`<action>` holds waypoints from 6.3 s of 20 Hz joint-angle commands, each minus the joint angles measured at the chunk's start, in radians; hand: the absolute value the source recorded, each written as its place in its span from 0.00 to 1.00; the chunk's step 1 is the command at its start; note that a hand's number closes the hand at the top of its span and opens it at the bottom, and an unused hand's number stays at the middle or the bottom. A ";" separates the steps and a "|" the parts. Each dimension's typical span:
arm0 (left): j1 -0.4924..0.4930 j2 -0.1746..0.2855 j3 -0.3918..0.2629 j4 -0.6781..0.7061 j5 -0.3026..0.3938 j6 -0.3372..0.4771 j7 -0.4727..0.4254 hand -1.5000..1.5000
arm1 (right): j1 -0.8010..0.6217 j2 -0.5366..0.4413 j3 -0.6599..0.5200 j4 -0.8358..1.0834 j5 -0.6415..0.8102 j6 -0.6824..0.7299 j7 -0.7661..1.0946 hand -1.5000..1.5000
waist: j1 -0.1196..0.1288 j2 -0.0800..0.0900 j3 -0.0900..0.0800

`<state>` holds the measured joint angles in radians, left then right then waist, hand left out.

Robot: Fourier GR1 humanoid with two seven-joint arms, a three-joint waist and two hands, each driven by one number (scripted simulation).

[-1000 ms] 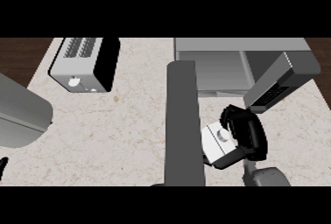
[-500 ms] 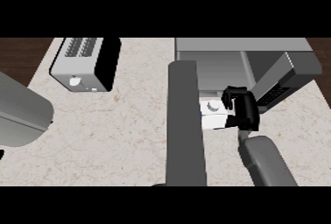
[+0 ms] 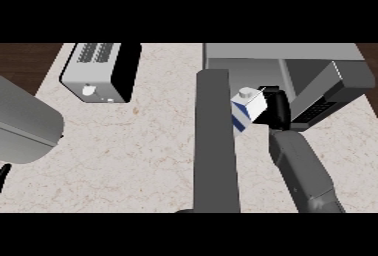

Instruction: Pick up the milk, place it into the microwave and close the microwave

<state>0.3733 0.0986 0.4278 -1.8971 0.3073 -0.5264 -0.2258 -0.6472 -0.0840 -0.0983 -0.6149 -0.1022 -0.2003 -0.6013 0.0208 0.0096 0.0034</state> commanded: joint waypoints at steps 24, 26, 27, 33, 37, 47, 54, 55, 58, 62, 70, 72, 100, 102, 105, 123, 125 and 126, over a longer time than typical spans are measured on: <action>-0.089 0.022 -0.001 0.086 -0.029 -0.034 -0.037 0.00 | -0.387 -0.050 -0.013 0.493 0.219 -0.591 -0.172 1.00 | 0.072 0.028 -0.001; -0.101 0.037 -0.001 0.106 -0.029 -0.048 -0.040 0.00 | -0.369 -0.056 -0.039 0.481 0.198 -0.603 -0.193 1.00 | 0.079 0.037 0.000; -0.087 0.034 0.008 0.102 -0.006 -0.053 -0.037 0.00 | -0.359 -0.088 -0.048 0.482 0.192 -0.578 -0.198 1.00 | 0.083 0.036 0.001; -0.116 0.044 0.003 0.133 -0.024 -0.052 -0.039 0.00 | -0.381 -0.098 -0.067 0.509 0.188 -0.602 -0.153 1.00 | 0.096 0.045 0.001; -0.130 0.060 0.010 0.150 -0.030 -0.059 -0.049 0.00 | -0.353 -0.160 -0.061 0.526 0.201 -0.563 -0.166 1.00 | 0.097 0.048 0.001; -0.193 0.050 -0.016 0.200 -0.039 -0.038 -0.026 0.00 | -0.332 -0.169 -0.042 0.556 0.230 -0.603 -0.148 1.00 | 0.114 0.063 0.003; -0.220 0.053 -0.025 0.211 -0.060 -0.023 -0.016 0.00 | -0.376 -0.150 -0.011 0.564 0.265 -0.637 -0.106 0.00 | 0.124 0.058 0.003; -0.208 0.065 -0.015 0.213 -0.048 -0.032 -0.006 0.00 | -0.375 -0.145 -0.024 0.560 0.253 -0.646 -0.097 0.00 | 0.118 0.051 0.003; -0.220 0.062 -0.027 0.222 -0.070 -0.028 -0.014 0.00 | -0.353 -0.128 -0.011 0.547 0.269 -0.664 -0.132 0.00 | 0.119 0.057 0.004; -0.256 0.045 -0.028 0.255 -0.076 -0.005 -0.028 0.00 | -0.376 -0.118 -0.004 0.543 0.279 -0.661 -0.118 0.00 | 0.119 0.061 0.002; -0.239 0.060 -0.037 0.258 -0.090 -0.040 -0.054 0.00 | -0.390 -0.094 0.009 0.564 0.297 -0.641 -0.089 0.00 | 0.127 0.051 0.002; -0.243 0.068 -0.023 0.287 -0.082 -0.050 -0.072 0.00 | -0.395 -0.087 0.014 0.569 0.304 -0.642 -0.079 0.00 | 0.122 0.051 0.001; -0.096 -0.033 -0.083 0.121 -0.139 -0.022 -0.083 0.00 | -0.166 -0.058 -0.140 0.472 0.152 -0.224 -0.363 0.00 | 0.031 0.010 0.001; -0.112 -0.033 -0.110 0.161 -0.193 -0.027 -0.114 0.00 | -0.168 -0.020 -0.142 0.463 0.148 -0.226 -0.372 0.00 | 0.020 0.007 -0.001; -0.069 -0.015 -0.132 0.133 -0.132 -0.107 -0.077 0.00 | -0.139 -0.017 -0.144 0.457 0.138 -0.122 -0.381 0.00 | 0.011 0.002 -0.001; -0.068 -0.090 -0.366 0.066 -0.296 -0.153 -0.049 1.00 | 0.362 0.045 -0.008 0.059 0.125 0.201 -0.472 0.00 | -0.051 -0.020 -0.005; -0.132 -0.042 -0.323 0.114 -0.263 -0.176 -0.045 1.00 | 0.384 0.064 -0.006 -0.077 0.079 0.243 -0.390 0.00 | -0.056 -0.021 -0.006; -0.100 -0.090 -0.384 0.087 -0.344 -0.139 -0.060 1.00 | 0.433 0.020 -0.010 -0.101 0.063 0.306 -0.410 0.00 | -0.057 -0.022 -0.006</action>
<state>0.2900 0.0431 0.1082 -1.7982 0.0440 -0.6993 -0.2936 -0.3278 -0.0369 -0.1203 -0.5768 -0.0010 -0.0047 -1.0070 -0.0280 -0.0102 -0.0017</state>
